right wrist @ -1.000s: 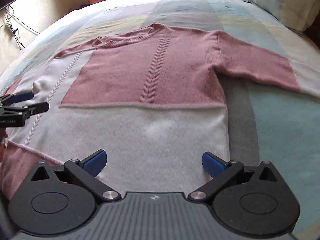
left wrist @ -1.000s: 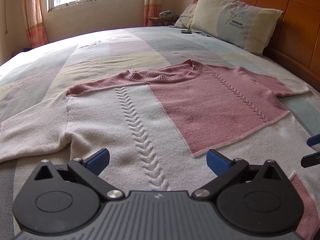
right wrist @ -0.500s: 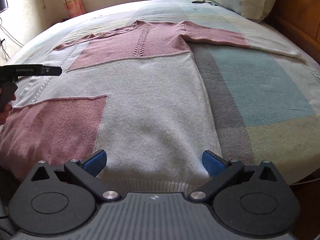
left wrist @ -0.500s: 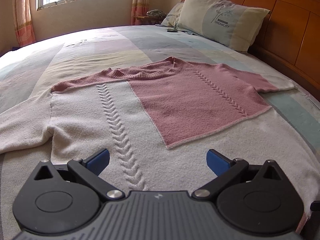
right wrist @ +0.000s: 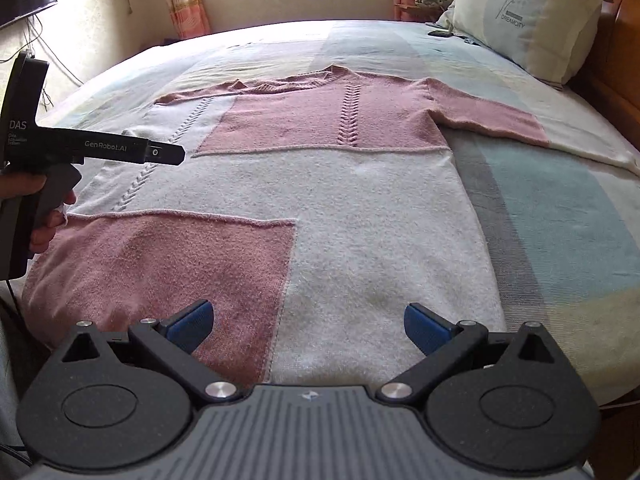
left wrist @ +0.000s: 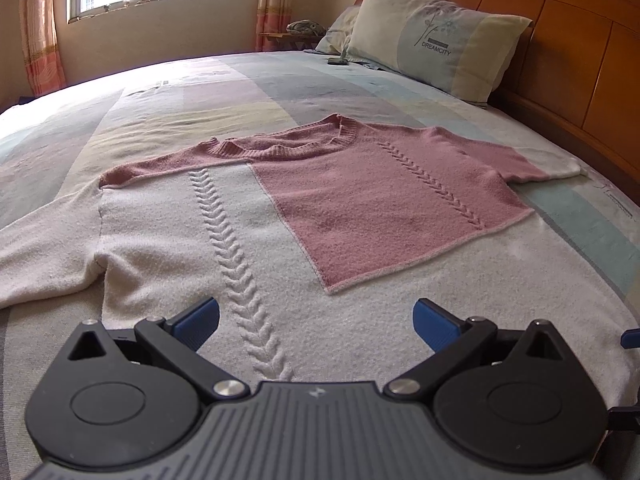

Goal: Fold clothes

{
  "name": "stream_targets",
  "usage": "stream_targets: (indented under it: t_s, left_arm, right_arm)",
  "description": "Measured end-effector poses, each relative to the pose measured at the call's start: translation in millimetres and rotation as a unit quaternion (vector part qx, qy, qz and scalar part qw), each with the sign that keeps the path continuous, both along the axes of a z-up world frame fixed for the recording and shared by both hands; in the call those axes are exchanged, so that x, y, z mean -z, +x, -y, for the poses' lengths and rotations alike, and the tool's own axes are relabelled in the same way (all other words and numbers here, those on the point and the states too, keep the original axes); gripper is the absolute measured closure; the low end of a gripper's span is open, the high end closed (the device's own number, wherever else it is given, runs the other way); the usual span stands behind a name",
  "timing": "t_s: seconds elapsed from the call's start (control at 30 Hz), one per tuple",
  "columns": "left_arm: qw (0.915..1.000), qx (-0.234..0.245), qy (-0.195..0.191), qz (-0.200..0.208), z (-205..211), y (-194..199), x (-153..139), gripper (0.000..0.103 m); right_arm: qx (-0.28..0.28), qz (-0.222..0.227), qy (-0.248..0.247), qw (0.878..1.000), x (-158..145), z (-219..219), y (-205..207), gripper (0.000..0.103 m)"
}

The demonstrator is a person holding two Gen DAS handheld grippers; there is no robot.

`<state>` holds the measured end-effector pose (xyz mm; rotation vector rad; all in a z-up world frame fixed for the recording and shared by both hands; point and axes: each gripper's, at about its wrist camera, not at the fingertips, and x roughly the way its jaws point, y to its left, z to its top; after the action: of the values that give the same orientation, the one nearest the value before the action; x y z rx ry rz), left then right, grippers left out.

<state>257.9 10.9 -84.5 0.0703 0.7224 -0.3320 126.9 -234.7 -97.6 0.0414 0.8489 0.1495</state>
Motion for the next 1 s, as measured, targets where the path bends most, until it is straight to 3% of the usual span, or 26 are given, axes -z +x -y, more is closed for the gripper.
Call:
stream_targets:
  t_s: [0.1, 0.17, 0.3, 0.53, 0.63, 0.77, 1.0]
  left_arm:
    - [1.0, 0.0, 0.006, 0.004, -1.8, -1.2, -1.1, 0.001]
    - [1.0, -0.001, 0.003, 0.002, -2.8, -0.6, -1.4, 0.001]
    - [1.0, -0.002, -0.006, -0.003, -4.7, 0.9, -1.9, 0.001]
    - [0.9999, -0.003, -0.008, -0.008, -7.3, 1.9, -2.0, 0.001]
    - [1.0, -0.001, -0.001, -0.008, -8.0, 1.4, -1.7, 0.001]
    - [0.9999, -0.002, 0.006, -0.009, -9.8, 1.6, -1.6, 0.001]
    - [0.9999, -0.004, 0.005, -0.008, -12.0, 1.8, -3.0, 0.001]
  right_arm:
    - [0.004, -0.008, 0.0, 1.0, 11.7, 8.9, 14.2, 0.0]
    - [0.036, -0.001, 0.005, 0.999, 14.3, 30.9, 15.8, 0.0]
    - [0.082, 0.003, 0.057, 0.995, 1.8, 57.6, 14.6, 0.0]
    - [0.046, 0.017, 0.048, 0.998, 1.2, 35.8, 29.1, 0.0]
    - [0.07, 0.003, 0.024, 0.997, 12.0, 38.0, 36.0, 0.0]
    - [0.102, 0.02, 0.036, 0.994, 5.6, 43.1, 33.0, 0.0]
    - [0.087, 0.034, 0.037, 0.995, 10.2, 28.8, 49.7, 0.0]
